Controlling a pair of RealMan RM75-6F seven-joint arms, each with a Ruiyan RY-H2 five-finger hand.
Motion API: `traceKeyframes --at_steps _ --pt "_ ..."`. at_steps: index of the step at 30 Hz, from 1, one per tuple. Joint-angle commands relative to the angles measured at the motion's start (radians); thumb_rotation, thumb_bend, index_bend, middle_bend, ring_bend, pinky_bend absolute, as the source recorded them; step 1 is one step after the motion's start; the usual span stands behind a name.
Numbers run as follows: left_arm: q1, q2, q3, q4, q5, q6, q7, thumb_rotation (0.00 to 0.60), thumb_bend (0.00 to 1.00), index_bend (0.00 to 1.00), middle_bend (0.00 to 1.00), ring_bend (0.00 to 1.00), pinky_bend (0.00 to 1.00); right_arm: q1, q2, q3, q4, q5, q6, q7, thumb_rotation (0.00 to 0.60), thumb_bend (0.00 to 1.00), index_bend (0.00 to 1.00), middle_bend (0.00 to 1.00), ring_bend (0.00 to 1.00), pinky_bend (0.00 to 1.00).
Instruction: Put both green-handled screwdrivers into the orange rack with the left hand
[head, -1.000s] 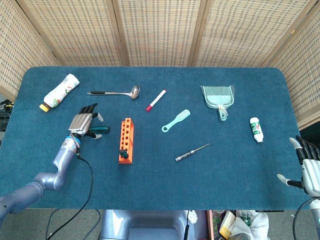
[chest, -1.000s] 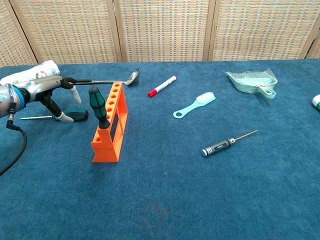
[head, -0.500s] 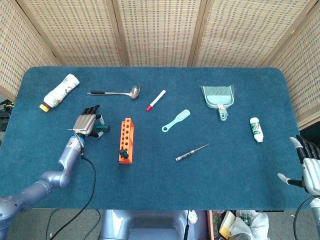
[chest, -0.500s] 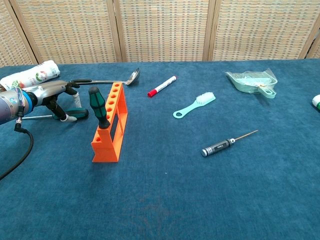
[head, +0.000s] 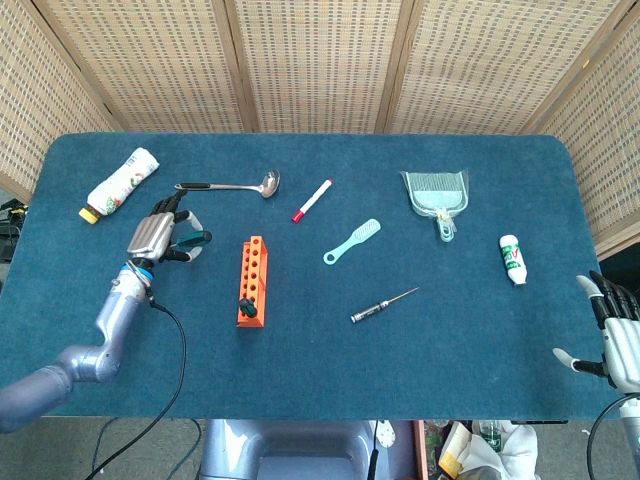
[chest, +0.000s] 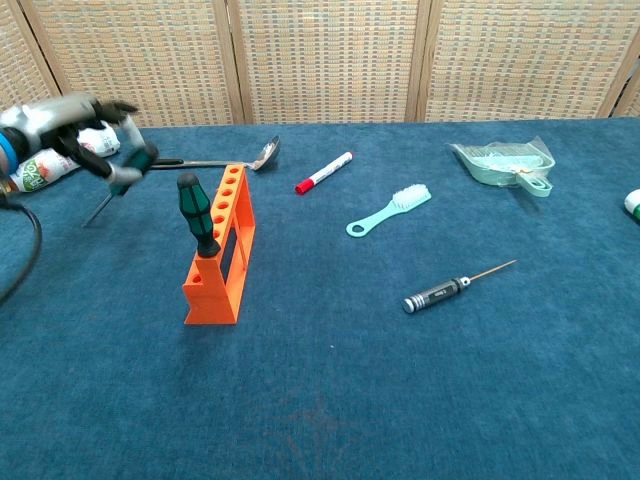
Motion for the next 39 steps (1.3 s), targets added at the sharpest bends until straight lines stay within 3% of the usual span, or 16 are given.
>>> traceKeyframes --at_steps 1,8,15,24,39 --pt "0.082 0.191 -0.073 -0.226 0.070 0.091 -0.219 0.600 0.46 0.65 0.00 0.00 0.00 0.000 0.000 -0.001 -0.002 -0.002 0.001 -0.001 0.600 0.00 0.05 0.00 0.00 0.00" --pt "0.140 0.342 -0.095 -0.416 0.158 0.152 -0.387 0.600 0.46 0.66 0.00 0.00 0.00 -0.001 -0.001 -0.004 -0.007 -0.008 0.005 -0.008 0.600 0.00 0.05 0.00 0.00 0.00" --pt "0.148 0.406 -0.088 -0.533 0.206 0.168 -0.453 0.600 0.46 0.67 0.00 0.00 0.00 -0.001 -0.003 -0.005 -0.009 -0.010 0.007 -0.014 0.600 0.00 0.05 0.00 0.00 0.00" --pt "0.095 0.352 -0.082 -0.591 0.179 0.129 -0.498 0.600 0.46 0.67 0.00 0.00 0.00 0.001 -0.002 -0.006 -0.009 -0.009 0.004 -0.014 0.600 0.00 0.05 0.00 0.00 0.00" --pt "0.029 0.274 -0.078 -0.578 0.086 0.051 -0.502 0.600 0.50 0.67 0.00 0.00 0.00 0.001 0.001 -0.003 -0.003 -0.004 0.001 0.002 0.600 0.00 0.05 0.00 0.00 0.00"
